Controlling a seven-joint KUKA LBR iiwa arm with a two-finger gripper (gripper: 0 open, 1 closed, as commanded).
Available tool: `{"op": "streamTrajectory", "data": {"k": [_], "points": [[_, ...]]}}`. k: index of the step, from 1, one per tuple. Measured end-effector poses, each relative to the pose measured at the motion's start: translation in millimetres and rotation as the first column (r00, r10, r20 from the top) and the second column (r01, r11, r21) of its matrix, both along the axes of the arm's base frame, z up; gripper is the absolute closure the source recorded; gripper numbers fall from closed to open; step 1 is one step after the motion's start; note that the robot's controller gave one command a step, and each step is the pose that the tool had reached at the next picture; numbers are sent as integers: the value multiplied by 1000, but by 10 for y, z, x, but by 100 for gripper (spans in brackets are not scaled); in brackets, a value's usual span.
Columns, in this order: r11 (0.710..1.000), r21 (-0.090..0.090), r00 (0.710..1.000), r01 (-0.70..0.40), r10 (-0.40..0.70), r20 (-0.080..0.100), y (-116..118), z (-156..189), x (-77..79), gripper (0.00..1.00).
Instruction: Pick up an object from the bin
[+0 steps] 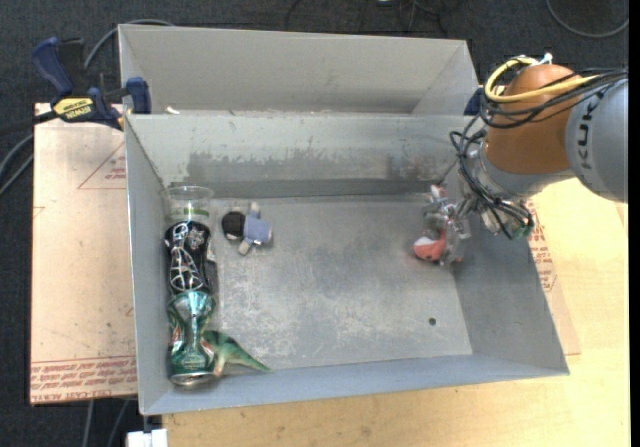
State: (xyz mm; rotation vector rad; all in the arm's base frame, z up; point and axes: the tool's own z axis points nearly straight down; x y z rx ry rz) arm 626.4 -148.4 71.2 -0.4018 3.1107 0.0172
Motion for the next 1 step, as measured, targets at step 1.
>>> {"op": "streamTrajectory", "data": {"k": [1], "points": [[1000, 0, 1000, 0, 0, 0, 0, 0, 0, 100]]}}
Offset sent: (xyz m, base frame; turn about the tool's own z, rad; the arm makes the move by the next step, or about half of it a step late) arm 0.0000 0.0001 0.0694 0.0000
